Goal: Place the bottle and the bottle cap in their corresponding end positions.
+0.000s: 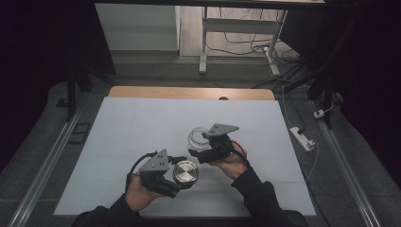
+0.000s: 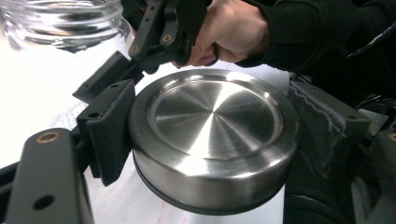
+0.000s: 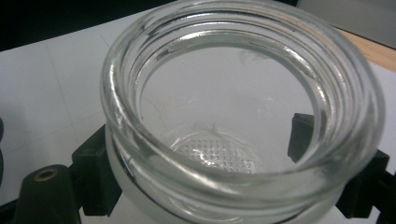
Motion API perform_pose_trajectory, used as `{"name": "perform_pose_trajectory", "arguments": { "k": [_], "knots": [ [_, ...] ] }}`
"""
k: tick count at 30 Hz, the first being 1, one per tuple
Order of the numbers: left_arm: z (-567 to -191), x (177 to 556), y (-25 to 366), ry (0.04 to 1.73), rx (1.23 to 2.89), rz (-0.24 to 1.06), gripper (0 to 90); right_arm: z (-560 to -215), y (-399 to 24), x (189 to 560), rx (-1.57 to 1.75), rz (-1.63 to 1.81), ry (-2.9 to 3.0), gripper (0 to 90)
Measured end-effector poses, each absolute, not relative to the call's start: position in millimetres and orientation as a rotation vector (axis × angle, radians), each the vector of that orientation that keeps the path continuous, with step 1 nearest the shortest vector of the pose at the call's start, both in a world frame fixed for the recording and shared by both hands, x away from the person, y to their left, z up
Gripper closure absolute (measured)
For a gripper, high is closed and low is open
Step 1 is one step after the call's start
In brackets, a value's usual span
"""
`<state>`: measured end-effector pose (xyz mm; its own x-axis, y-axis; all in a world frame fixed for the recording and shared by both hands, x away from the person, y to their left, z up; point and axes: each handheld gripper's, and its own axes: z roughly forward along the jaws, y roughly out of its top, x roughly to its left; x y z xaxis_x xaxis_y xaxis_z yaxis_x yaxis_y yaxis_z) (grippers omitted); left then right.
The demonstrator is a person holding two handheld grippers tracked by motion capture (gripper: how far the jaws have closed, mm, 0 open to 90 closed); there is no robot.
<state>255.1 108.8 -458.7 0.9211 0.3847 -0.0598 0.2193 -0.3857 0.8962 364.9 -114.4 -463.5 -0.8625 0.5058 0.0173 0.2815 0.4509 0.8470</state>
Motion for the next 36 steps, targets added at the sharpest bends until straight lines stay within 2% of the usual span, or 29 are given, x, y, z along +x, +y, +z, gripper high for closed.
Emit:
{"name": "perform_pose_trajectory", "arguments": {
  "k": [36],
  "knots": [
    [-502,273,87,0.468,2.029,0.187,20.6,-472,-100,403,0.722,1.33,2.442,14.9]
  ]
}}
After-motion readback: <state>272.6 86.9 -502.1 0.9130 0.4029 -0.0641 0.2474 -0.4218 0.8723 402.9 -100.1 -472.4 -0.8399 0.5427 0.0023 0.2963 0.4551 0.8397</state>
